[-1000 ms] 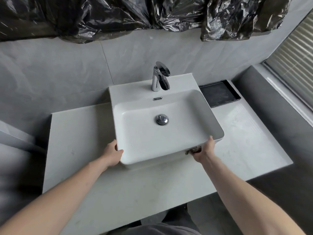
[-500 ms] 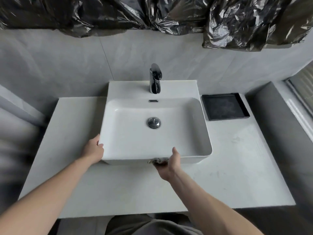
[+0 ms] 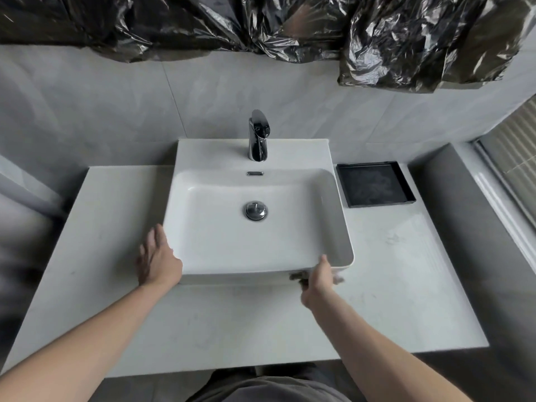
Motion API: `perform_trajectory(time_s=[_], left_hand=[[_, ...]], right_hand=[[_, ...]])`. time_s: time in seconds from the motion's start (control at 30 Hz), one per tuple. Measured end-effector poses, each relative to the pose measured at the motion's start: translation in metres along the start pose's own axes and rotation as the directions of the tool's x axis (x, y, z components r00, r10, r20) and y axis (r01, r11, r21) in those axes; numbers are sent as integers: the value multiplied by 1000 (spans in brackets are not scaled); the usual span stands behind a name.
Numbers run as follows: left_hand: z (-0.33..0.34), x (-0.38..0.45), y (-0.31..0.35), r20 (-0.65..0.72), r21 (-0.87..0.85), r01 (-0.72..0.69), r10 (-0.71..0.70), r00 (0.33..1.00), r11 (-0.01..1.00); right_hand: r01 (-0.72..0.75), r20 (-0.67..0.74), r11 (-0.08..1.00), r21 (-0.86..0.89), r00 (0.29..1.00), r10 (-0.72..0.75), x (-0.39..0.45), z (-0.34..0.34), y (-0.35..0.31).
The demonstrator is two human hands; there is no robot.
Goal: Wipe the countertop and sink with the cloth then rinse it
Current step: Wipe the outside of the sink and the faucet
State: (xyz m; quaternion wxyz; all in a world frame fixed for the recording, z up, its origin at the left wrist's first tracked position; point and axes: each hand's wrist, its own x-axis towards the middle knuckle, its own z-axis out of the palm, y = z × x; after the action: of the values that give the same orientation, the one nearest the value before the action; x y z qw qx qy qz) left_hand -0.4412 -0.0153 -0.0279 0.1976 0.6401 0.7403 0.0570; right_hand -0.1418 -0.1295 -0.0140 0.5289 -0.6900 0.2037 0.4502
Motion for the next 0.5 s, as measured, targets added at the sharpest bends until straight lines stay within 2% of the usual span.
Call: perform_trajectory(time_s=[0.1, 0.17, 0.23, 0.3, 0.37, 0.5], left_hand=[[14, -14, 22, -95, 87, -290, 297, 950, 953], [23, -29, 48, -65, 54, -463, 466, 882, 885], [30, -47, 79, 26, -34, -554, 555, 831, 832], [37, -66, 108, 202, -140, -557, 574, 794, 819], [48, -84, 130, 334, -119, -557, 561, 757, 822], [64, -106, 159, 398, -56, -536, 511, 762, 843]], right_hand=[[-157, 163, 988, 15, 975, 152, -18, 18, 15], [-213, 204, 976, 39, 958, 201, -18, 21, 13], [-215, 232, 975, 48, 952, 199, -14, 14, 5], [-198, 234, 977, 83, 957, 174, -3, 0, -6], [-150, 231, 986, 76, 964, 129, 14, -17, -19], [-32, 221, 995, -92, 974, 52, 40, -51, -55]])
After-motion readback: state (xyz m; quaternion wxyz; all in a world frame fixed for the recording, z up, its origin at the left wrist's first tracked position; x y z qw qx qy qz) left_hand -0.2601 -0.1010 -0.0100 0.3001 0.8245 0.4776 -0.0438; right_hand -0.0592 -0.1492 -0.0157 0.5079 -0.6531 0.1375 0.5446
